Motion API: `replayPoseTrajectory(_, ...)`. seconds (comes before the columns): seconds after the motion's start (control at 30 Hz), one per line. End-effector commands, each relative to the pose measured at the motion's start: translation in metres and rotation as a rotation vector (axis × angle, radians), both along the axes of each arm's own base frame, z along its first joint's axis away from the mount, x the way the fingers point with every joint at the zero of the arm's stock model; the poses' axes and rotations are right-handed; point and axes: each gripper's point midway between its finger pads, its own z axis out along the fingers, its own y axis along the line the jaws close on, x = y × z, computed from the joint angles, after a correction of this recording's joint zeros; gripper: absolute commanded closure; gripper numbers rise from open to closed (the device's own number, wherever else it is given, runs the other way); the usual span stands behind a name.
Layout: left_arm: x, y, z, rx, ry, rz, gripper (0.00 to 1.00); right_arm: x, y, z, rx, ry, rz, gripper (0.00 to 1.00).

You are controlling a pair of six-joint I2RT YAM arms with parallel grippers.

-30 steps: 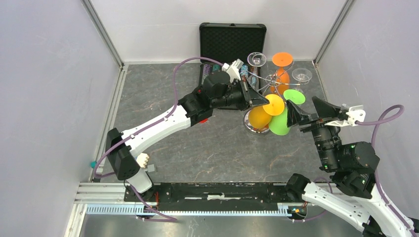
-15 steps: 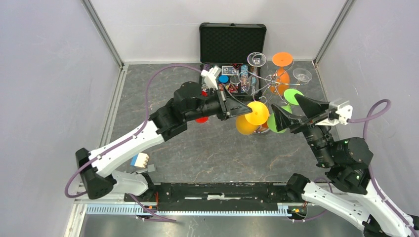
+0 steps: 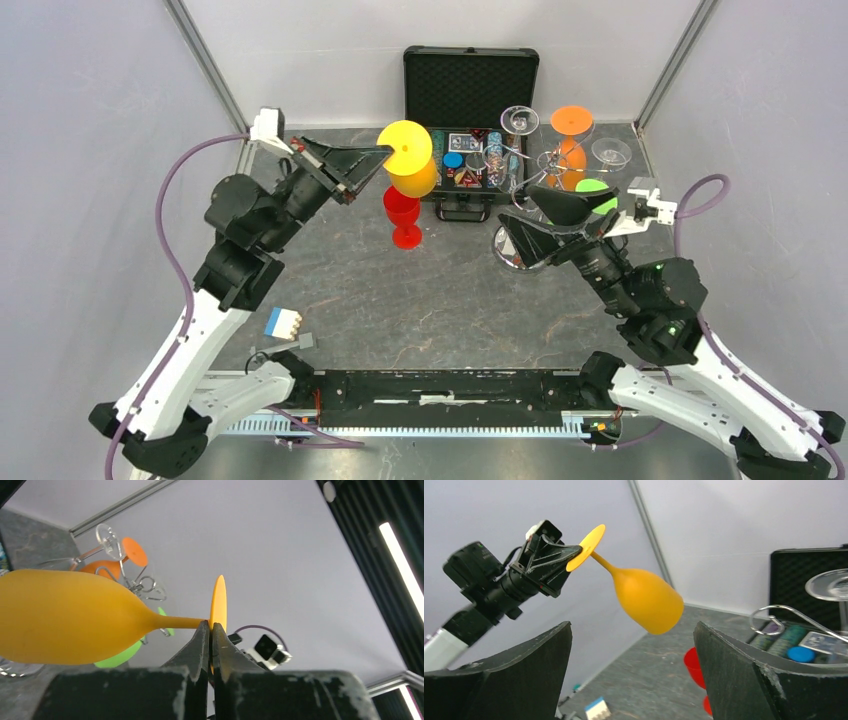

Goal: Take the wine glass off the wine glass rack

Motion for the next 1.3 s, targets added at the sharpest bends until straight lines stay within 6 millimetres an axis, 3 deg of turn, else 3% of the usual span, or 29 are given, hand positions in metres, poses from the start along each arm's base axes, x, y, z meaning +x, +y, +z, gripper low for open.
replayPoseTrajectory(0.0, -0.013, 0.014, 0.033, -0.202, -0.032, -0.038, 0.98, -0.008, 0.017, 0.027, 0.171, -0.009, 0.125, 0.04)
replayPoseTrajectory(0.2, -0.034, 0.040, 0.064, -0.395, -0.112, -0.032, 0.98, -0.002, 0.050, 0.046, 0.195, 0.030, 0.227, 0.02)
replayPoseTrajectory(0.33, -0.046, 0.038, 0.080, -0.518, -0.123, -0.146, 0.98, -0.001, 0.073, 0.057, 0.204, 0.033, 0.307, 0.02)
replayPoseTrajectory(0.5, -0.046, 0.028, 0.078, -0.632, -0.030, -0.290, 0.98, 0.006, 0.092, 0.060, 0.217, 0.056, 0.354, 0.02)
replayPoseTrajectory(0.7, -0.042, 0.046, 0.064, -0.661, 0.029, -0.181, 0.98, 0.012, 0.083, 0.052, 0.270, 0.074, 0.313, 0.02)
replayPoseTrajectory(0.97, -0.051, 0.074, 0.067, -0.692, 0.003, -0.067, 0.98, 0.020, 0.064, 0.043, 0.314, 0.088, 0.220, 0.02)
replayPoseTrajectory(1.27, -0.049, 0.081, 0.061, -0.748, 0.089, -0.057, 0.98, 0.008, 0.078, 0.045, 0.346, 0.088, 0.343, 0.02)
